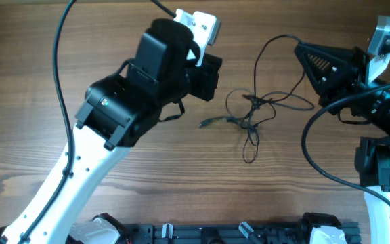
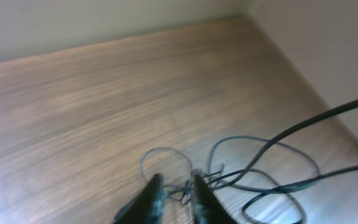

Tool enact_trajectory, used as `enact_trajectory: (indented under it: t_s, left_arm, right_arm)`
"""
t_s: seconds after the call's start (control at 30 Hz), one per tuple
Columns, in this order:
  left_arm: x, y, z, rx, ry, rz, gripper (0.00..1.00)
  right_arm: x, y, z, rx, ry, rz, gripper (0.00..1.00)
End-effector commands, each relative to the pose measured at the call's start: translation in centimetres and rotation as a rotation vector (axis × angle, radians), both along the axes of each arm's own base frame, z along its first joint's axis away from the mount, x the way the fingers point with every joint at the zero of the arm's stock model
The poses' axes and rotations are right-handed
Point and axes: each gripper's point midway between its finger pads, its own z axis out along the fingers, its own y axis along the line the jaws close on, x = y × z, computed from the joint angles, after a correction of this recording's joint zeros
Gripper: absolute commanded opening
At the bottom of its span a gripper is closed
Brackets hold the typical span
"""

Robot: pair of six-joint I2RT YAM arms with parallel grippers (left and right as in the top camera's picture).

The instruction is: Untangle cables

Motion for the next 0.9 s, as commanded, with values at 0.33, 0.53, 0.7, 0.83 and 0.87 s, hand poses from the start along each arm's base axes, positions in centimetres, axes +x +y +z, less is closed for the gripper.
enact_trajectory:
  t_s: [0.33, 0.53, 0.7, 0.83, 0.87]
  left_arm:
    - [-4.5, -3.7, 3.5, -0.114, -0.127, -0.43, 0.84]
    - [-4.2, -4.1, 4.5, -0.135, -0.173, -0.438, 0.89]
    - [-5.8, -5.3, 5.3, -0.188, -0.208, -0.581, 0.78]
    - [-6.9, -5.9, 5.3, -0.215, -0.202, -0.666, 0.53]
    - [-6.9, -5.9, 5.2, -0.215, -0.2, -0.667, 0.46]
  right_arm:
    - [-3.4, 1.6, 2.5, -0.036, -0.035, 0.19, 0.04]
    - [-5.2, 2.1, 3.3, -0.059, -0.085, 0.255, 0.04]
    - [-6.3, 2.3, 4.1, -0.07, -0.135, 0.278, 0.04]
    - [-6.3, 2.3, 4.1, -0.069, -0.135, 0.279, 0.04]
    - [-6.2, 2.3, 4.1, -0.069, -0.135, 0.279, 0.04]
